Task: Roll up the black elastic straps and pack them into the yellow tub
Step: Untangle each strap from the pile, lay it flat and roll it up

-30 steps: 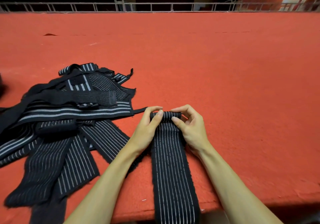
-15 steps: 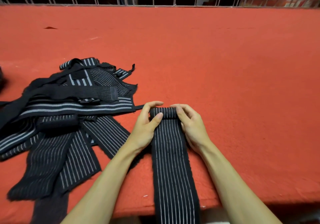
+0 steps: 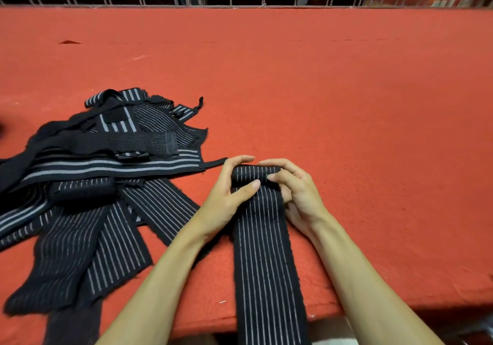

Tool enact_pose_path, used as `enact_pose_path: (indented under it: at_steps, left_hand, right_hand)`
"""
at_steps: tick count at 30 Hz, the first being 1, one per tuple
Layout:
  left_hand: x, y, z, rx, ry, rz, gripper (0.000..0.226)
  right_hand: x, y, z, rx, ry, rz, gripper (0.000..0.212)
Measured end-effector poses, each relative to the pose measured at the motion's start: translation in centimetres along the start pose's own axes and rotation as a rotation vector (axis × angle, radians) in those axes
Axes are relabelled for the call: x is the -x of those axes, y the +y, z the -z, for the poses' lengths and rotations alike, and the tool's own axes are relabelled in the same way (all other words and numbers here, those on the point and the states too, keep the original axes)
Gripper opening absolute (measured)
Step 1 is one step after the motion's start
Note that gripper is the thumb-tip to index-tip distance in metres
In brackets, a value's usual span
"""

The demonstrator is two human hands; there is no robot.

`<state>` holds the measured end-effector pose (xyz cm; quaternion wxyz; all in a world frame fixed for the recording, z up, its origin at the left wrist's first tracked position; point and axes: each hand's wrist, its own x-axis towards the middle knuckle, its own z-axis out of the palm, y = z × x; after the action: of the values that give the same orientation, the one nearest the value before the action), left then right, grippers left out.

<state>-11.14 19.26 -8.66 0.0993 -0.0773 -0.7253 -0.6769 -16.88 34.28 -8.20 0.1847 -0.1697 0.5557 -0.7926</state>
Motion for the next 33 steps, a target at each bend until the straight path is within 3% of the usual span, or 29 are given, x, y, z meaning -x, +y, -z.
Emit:
enact_pose_path:
  at_steps: [7,13,17,19,23,28,33]
  left_hand:
    - [-0.3,-0.4,-0.3,-0.016,0.071,0.1,0.038]
    - [-0.1,-0.5,-0.2,0.034,0.11,0.046,0.011]
    - [0.0,-0.6,0.1,0.086,0.119,0.003,0.025]
    - [0.0,-0.6,0.2,0.083,0.133,-0.009,0.026]
    - [-0.1,-0.9,0.4,0.053,0.151,-0.024,0.025]
    - [-0.3,-0.5,0.4,0.027,0.093,0.014,0.022]
    - [-0.4,-0.9,0.2,0.055,0.064,0.096,0.036]
  right_hand:
    - [0.1,0.5,0.1,0.053,-0.007,0.146,0.037]
    - [0.2,0.4,0.1,0.041,-0.047,0.103,0.039]
    - [-0.3,0.7,-0.2,-0.033,-0.135,0.023,0.042]
    - [-0.6,0.9,-0.5,-0.003,-0.068,-0.01,0.038]
    - [-0.8,1.4,-0.8,0.086,0.043,0.012,0.05]
    - [-0.8,1.5,-0.2,0.183,0.085,0.079,0.016]
    - [-0.4,0.9,-0.1,0.026,-0.012,0.027,0.032]
